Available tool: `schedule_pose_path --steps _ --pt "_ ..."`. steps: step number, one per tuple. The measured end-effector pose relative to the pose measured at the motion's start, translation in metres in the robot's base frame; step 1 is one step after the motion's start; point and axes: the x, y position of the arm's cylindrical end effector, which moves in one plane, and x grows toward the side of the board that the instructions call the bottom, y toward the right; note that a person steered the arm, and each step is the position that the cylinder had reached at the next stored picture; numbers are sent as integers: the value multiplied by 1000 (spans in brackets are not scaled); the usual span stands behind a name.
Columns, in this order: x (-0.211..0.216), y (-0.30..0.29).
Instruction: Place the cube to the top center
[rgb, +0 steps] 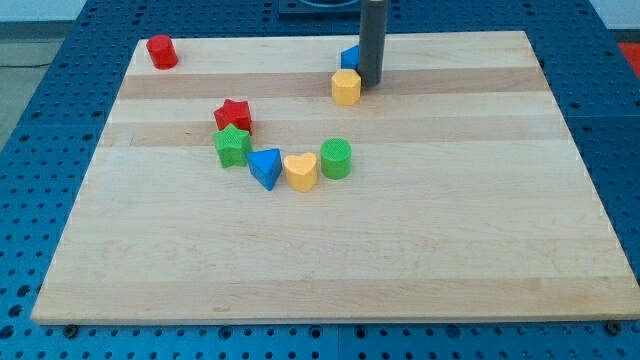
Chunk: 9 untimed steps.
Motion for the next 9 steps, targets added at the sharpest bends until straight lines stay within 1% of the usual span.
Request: schedule_pose_path --steps 2,3,4,5,6,8,9 --pt "-13 -15" --pt "-22 7" --pt "-35 13" --pt "-37 -11" --pt "-38 -26" --pt "-17 -27" --pt "-13 -61"
